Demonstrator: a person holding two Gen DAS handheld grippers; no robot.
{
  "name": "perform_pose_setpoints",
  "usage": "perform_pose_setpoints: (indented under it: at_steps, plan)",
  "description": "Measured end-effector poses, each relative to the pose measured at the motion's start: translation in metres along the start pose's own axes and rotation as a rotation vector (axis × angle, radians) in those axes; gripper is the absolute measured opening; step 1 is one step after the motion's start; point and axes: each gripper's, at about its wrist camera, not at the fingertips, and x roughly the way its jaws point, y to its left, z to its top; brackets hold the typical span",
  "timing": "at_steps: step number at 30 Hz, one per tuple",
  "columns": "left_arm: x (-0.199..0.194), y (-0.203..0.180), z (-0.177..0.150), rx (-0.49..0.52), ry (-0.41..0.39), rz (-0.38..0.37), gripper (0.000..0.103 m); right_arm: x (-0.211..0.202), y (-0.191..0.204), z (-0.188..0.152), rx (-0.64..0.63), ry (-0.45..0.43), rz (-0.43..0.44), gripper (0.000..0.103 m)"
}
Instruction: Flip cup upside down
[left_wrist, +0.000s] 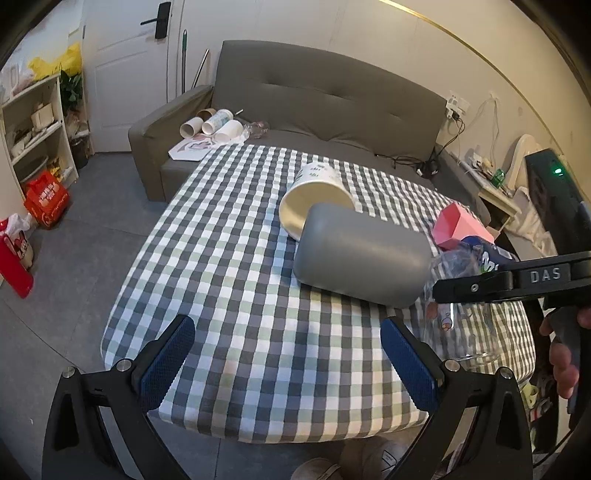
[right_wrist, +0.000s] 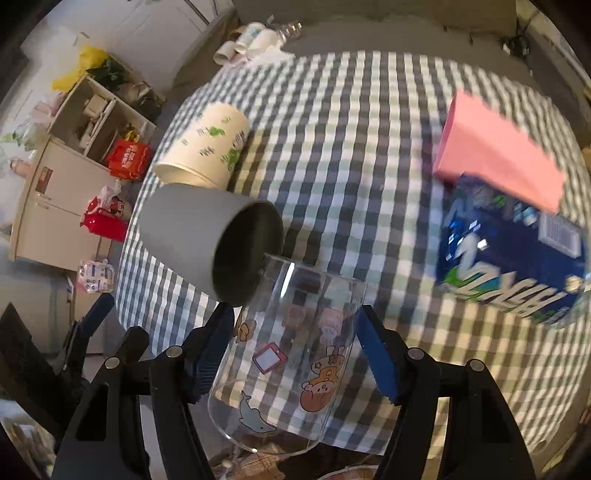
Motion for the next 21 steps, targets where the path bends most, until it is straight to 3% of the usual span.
perform_pose_setpoints:
  at_steps: [7,13,21]
  plan:
    - [-0.012,-0.014,0.005,0.018,-0.020,0.008,0.103,-0.038,0.013,-0.012,-0.173,-0.168,-0.050,0.066]
    - [-0.013,-0.027,0.006,0.040,-0.030,0.028,0.103,-0.048,0.017,-0.023,-0.299,-0.287,-0.183,0.065]
    - [0.000,-0.037,0.002,0.029,-0.042,0.058,0.103,-0.042,0.012,-0.024,-0.354,-0.317,-0.235,0.065]
